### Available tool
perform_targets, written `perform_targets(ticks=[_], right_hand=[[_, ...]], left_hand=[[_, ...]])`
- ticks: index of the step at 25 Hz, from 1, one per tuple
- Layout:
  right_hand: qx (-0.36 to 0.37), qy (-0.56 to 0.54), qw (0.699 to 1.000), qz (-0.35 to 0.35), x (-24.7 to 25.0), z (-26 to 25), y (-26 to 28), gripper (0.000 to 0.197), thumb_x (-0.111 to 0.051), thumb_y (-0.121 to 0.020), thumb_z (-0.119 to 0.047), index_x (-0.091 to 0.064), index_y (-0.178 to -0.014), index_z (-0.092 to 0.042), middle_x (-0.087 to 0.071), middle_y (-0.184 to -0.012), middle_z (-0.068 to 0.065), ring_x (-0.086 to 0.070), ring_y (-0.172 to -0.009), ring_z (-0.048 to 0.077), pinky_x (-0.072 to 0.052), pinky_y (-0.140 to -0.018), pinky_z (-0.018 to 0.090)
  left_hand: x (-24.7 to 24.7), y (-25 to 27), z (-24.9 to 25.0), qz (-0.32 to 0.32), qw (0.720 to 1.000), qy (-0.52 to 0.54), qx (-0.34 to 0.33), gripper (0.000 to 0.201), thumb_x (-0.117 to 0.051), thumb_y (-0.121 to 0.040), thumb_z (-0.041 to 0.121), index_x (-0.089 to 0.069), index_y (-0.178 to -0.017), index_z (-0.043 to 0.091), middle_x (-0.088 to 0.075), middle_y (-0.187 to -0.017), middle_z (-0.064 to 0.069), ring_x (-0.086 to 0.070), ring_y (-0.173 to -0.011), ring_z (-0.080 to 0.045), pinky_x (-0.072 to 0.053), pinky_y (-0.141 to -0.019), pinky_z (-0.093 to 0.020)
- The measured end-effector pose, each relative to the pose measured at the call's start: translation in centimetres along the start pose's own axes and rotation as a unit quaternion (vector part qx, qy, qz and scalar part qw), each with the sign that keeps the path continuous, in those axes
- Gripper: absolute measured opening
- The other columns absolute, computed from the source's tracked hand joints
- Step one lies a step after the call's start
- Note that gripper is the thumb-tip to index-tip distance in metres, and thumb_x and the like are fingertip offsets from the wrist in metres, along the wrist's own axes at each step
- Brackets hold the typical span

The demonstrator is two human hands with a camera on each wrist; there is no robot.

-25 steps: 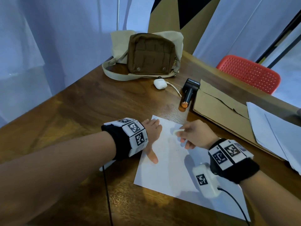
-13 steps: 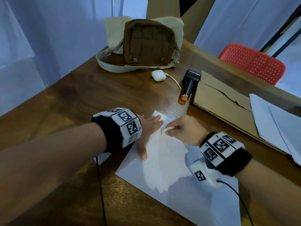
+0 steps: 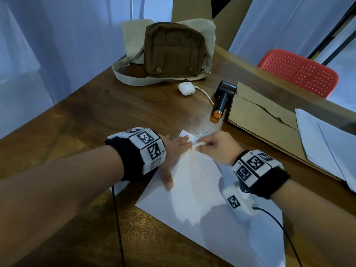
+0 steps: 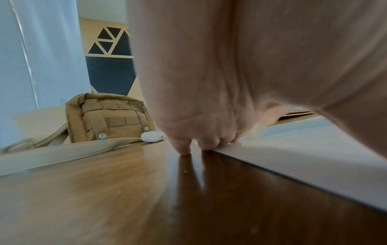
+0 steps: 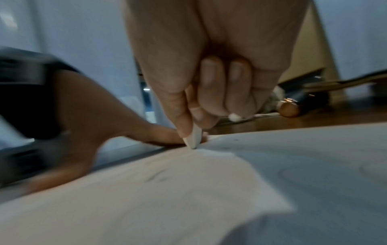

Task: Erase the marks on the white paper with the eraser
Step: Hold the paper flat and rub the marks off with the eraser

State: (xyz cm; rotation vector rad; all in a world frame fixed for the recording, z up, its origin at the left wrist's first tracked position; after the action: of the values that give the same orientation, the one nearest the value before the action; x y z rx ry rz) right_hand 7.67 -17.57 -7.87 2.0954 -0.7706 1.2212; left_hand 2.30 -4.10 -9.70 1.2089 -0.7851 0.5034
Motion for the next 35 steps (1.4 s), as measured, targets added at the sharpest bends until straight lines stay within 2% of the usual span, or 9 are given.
perform_targets(ticks=[2, 6, 10, 12, 17, 22, 28, 32, 35], right_hand=[[0.036, -0.009, 0.998, -0.043, -0.9, -0.4, 1.6, 0.022, -0.058, -0.088, -0.016, -0.071, -0.106, -0.015, -0.073, -0.083, 0.0, -0.053, -0.059, -0.002, -0.042, -0.062, 0.008], [0.072, -0.059, 0.972, -0.214, -1.8, -2.0, 5.1, 0.022, -0.062, -0.085, -0.014, -0.072, -0.106, -0.017, -0.058, -0.051, -0.024, -0.052, -0.049, -0.009, -0.038, -0.055, 0.001], [0.011, -0.023, 0.996, -0.084, -0.2, -0.2, 0.7, 0.023, -0.06, -0.087, -0.021, -0.07, -0.108, -0.019, -0.074, -0.095, -0.01, -0.059, -0.077, -0.003, -0.044, -0.075, 0.011], [-0.016, -0.03, 0.999, -0.016, -0.4, 0.3, 0.5, 0.024, -0.06, -0.088, -0.021, -0.069, -0.109, -0.019, -0.073, -0.09, -0.004, -0.06, -0.07, -0.001, -0.042, -0.068, 0.008], [0.059, -0.052, 0.982, -0.174, -2.4, -1.2, 4.7, 0.021, -0.061, -0.087, -0.02, -0.071, -0.105, -0.022, -0.066, -0.076, -0.009, -0.053, -0.055, -0.005, -0.04, -0.06, 0.003], [-0.008, -0.01, 1.0, -0.006, -0.6, 0.2, -0.3, 0.025, -0.059, -0.088, -0.023, -0.069, -0.11, -0.017, -0.071, -0.09, 0.002, -0.05, -0.058, -0.002, -0.033, -0.054, 0.003], [0.055, -0.018, 0.987, -0.152, -2.5, -1.4, 5.0, 0.021, -0.059, -0.087, -0.017, -0.072, -0.102, -0.013, -0.072, -0.086, 0.007, -0.053, -0.059, 0.002, -0.039, -0.063, 0.005], [-0.037, 0.002, 0.999, -0.017, -0.2, 0.6, 0.8, 0.021, -0.058, -0.088, -0.019, -0.071, -0.104, -0.016, -0.072, -0.1, 0.012, -0.064, -0.091, 0.021, -0.046, -0.08, 0.023], [-0.007, -0.013, 0.999, -0.038, -1.3, 0.2, 2.6, 0.023, -0.058, -0.088, -0.016, -0.07, -0.108, -0.016, -0.073, -0.101, 0.007, -0.065, -0.087, 0.013, -0.046, -0.081, 0.022]], left_hand=[[0.0, 0.0, -0.1, -0.002, 1.0, 0.001, 0.0, 0.131, -0.076, -0.07, 0.048, 0.024, -0.146, 0.014, 0.029, -0.154, -0.003, 0.024, -0.143, -0.019, 0.008, -0.117, -0.043], [-0.2, -0.3, -0.2, -0.002, 1.0, -0.001, 0.004, 0.131, -0.076, -0.07, 0.048, 0.025, -0.146, 0.014, 0.03, -0.154, -0.003, 0.024, -0.143, -0.017, 0.009, -0.117, -0.041], [-0.1, 0.0, -0.1, 0.0, 1.0, -0.007, 0.0, 0.131, -0.074, -0.069, 0.051, 0.025, -0.146, 0.014, 0.029, -0.154, -0.004, 0.022, -0.144, -0.02, 0.006, -0.117, -0.043], [-0.1, -0.1, -0.2, 0.004, 1.0, -0.007, 0.0, 0.131, -0.075, -0.069, 0.051, 0.024, -0.146, 0.014, 0.029, -0.155, -0.004, 0.023, -0.144, -0.02, 0.006, -0.117, -0.044], [-0.3, -0.5, -0.2, -0.003, 1.0, -0.006, 0.009, 0.132, -0.076, -0.069, 0.048, 0.026, -0.146, 0.014, 0.031, -0.154, -0.003, 0.024, -0.143, -0.019, 0.008, -0.117, -0.043], [0.1, 0.0, -0.1, 0.002, 1.0, 0.002, -0.003, 0.131, -0.076, -0.07, 0.048, 0.024, -0.147, 0.014, 0.028, -0.155, -0.005, 0.022, -0.144, -0.021, 0.007, -0.117, -0.045], [-0.1, -0.3, 0.0, -0.002, 1.0, -0.002, 0.002, 0.132, -0.076, -0.07, 0.047, 0.025, -0.146, 0.012, 0.03, -0.154, -0.005, 0.024, -0.143, -0.021, 0.009, -0.117, -0.043], [0.1, 0.1, 0.0, -0.008, 1.0, 0.002, 0.0, 0.131, -0.076, -0.07, 0.048, 0.025, -0.146, 0.013, 0.03, -0.154, -0.004, 0.024, -0.143, -0.019, 0.008, -0.117, -0.044], [0.1, 0.2, 0.1, 0.001, 1.0, 0.009, 0.0, 0.13, -0.077, -0.07, 0.044, 0.024, -0.147, 0.012, 0.029, -0.154, -0.005, 0.023, -0.144, -0.02, 0.008, -0.117, -0.044]])
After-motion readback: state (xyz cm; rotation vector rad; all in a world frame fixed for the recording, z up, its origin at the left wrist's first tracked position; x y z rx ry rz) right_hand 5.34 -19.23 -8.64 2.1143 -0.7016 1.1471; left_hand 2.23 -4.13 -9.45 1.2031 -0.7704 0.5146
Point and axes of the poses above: each hand's wrist, its own y-axis away from the middle knuckle, its own x-axis out of the back of the hand, z = x × y, the point moved 2 cm from there along -y, towards the middle knuckle
